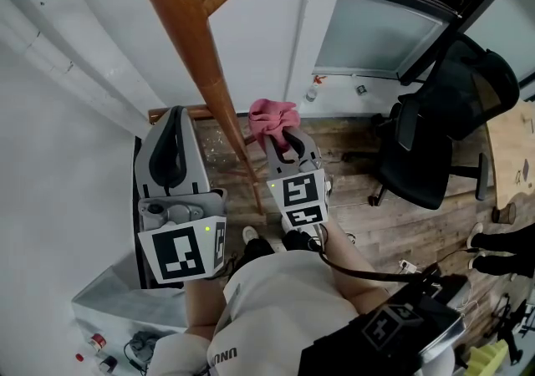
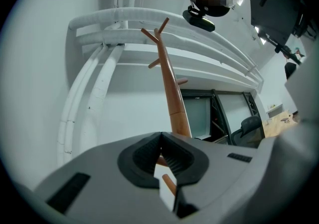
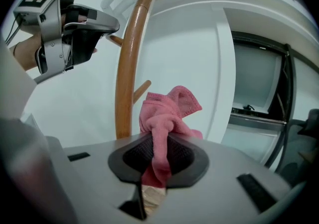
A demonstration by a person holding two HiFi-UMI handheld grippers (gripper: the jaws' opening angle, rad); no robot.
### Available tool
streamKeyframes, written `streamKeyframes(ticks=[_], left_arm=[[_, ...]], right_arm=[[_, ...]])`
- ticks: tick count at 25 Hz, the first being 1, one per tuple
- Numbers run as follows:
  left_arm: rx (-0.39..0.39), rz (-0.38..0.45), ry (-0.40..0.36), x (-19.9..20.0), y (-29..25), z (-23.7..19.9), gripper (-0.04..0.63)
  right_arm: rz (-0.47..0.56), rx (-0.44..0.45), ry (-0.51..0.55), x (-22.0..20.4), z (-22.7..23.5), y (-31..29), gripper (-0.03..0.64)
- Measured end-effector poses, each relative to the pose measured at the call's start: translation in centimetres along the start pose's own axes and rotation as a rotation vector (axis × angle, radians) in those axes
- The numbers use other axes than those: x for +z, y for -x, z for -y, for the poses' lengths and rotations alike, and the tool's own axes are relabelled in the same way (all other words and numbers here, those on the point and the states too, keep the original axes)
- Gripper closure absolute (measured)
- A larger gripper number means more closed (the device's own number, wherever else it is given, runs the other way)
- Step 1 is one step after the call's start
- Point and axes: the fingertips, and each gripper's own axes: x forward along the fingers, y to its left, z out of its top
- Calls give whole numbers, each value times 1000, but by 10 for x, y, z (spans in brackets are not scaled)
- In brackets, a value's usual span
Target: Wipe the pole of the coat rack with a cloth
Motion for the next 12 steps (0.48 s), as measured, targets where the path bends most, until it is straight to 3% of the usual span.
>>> streamKeyframes(ticks=[12], left_arm=[[10,1,-2,0,2,-3,580]], right_arm=[[-5,-44,-13,-1,18,1,546]])
